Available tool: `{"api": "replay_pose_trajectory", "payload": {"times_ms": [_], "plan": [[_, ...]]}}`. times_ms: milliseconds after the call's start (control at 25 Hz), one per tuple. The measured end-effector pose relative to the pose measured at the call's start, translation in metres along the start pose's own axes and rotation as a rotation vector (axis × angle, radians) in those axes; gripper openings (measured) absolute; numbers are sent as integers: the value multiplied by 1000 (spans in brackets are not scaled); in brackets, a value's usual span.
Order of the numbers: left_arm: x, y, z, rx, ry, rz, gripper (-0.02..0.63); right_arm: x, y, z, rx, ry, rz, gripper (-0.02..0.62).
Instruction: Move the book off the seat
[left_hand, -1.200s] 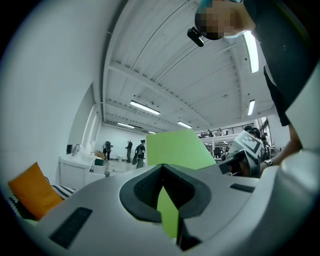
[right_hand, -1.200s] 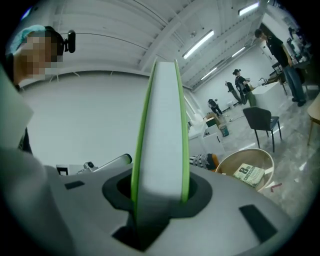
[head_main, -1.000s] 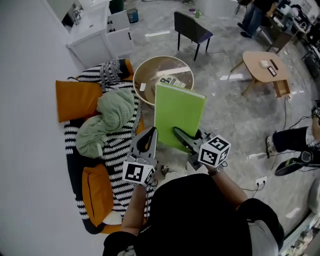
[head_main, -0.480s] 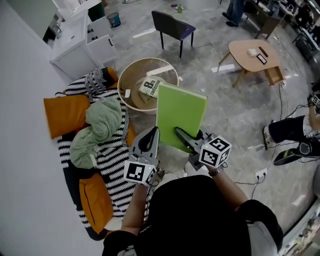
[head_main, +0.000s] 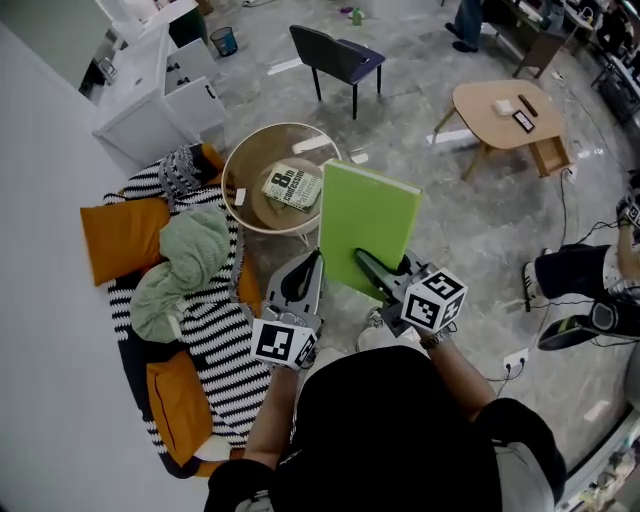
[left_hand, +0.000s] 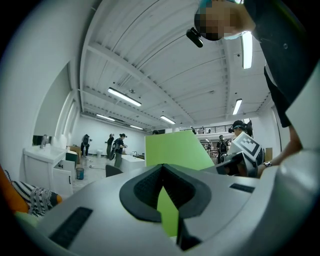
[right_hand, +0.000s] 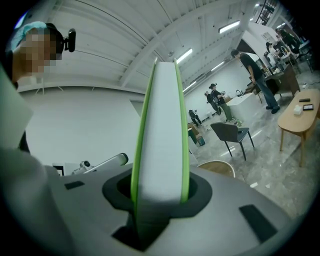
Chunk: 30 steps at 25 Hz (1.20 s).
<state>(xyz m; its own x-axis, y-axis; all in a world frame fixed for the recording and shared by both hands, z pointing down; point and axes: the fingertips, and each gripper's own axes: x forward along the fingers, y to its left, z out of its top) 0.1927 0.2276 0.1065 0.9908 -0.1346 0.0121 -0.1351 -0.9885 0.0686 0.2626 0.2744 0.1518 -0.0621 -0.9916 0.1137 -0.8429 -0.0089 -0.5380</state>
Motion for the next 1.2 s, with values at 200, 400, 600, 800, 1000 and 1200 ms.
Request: {"api": "replay_pose_trajectory", "payload": {"times_ms": [200, 400, 600, 800, 1000, 1200], "plan": [[30, -13, -6, 2, 6, 15, 8, -13, -29, 13, -5, 2, 5, 130], [58, -25, -8, 10, 10, 4, 8, -24, -55, 26, -12, 5, -7, 130], [80, -34, -13, 12, 13, -36, 8, -34, -76, 28, -2, 6, -46, 130], [102, -28, -12, 19, 20, -64, 8, -28, -91, 37, 4, 2, -72, 130], [127, -9, -17, 12, 20, -87, 8, -11, -110, 44, 3, 5, -100, 130], [159, 18, -20, 1, 27, -103, 8, 16, -135, 58, 12, 23, -125, 130]]}}
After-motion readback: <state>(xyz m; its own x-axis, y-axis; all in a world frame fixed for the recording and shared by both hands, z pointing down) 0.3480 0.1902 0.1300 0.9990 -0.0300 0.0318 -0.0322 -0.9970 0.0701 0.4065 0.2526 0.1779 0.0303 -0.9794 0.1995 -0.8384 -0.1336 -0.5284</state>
